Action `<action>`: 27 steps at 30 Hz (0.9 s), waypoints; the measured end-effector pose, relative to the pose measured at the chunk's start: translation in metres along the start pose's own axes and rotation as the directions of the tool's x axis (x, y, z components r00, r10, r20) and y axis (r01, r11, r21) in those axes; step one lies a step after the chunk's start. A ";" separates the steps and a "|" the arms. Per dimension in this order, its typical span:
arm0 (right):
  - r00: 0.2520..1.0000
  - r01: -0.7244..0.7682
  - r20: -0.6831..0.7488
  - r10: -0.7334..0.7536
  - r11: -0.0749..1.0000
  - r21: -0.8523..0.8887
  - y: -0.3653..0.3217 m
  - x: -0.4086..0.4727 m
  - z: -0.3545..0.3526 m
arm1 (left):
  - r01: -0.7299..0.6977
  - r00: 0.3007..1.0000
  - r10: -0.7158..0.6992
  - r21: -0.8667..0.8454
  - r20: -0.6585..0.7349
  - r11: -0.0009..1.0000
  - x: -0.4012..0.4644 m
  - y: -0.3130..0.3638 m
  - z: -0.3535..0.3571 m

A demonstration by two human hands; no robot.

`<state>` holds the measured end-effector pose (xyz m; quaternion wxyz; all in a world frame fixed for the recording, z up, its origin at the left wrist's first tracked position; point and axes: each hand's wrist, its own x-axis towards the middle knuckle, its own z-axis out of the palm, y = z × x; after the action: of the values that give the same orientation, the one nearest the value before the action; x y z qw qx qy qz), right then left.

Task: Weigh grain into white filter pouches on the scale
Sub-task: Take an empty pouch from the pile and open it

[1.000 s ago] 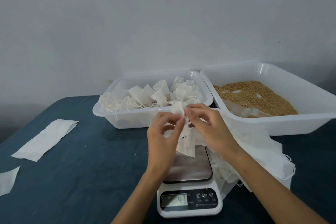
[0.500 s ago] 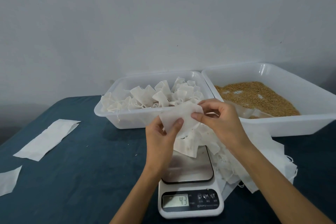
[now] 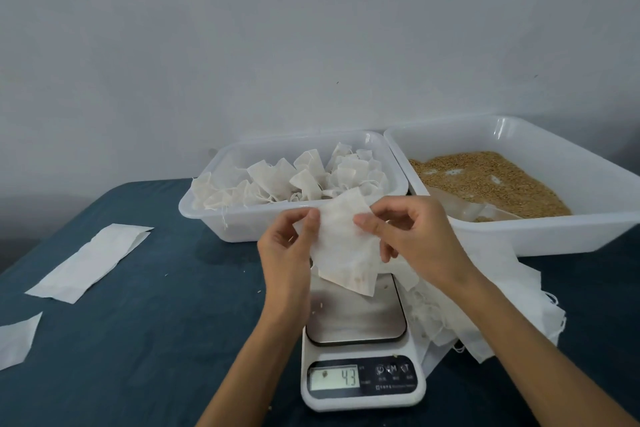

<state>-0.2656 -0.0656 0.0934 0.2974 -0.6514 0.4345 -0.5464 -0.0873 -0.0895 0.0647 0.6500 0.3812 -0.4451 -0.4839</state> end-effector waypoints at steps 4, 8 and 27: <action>0.997 -0.013 0.070 0.015 0.999 -0.031 0.005 -0.002 0.008 | 0.052 0.998 -0.051 -0.060 0.023 0.997 -0.003 0.005 0.004; 1.000 -0.012 0.002 0.012 1.000 0.014 0.001 -0.001 0.003 | 0.092 0.995 -0.089 -0.056 0.051 0.994 -0.002 0.003 0.003; 0.996 -0.004 0.093 0.009 0.999 -0.049 -0.016 0.011 0.009 | -0.442 0.894 0.329 0.474 0.305 0.761 -0.010 -0.001 0.009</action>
<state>-0.2531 -0.0689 0.1106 0.3031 -0.6819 0.4353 -0.5036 -0.0973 -0.0803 0.0639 0.5554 0.3940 -0.6944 -0.2328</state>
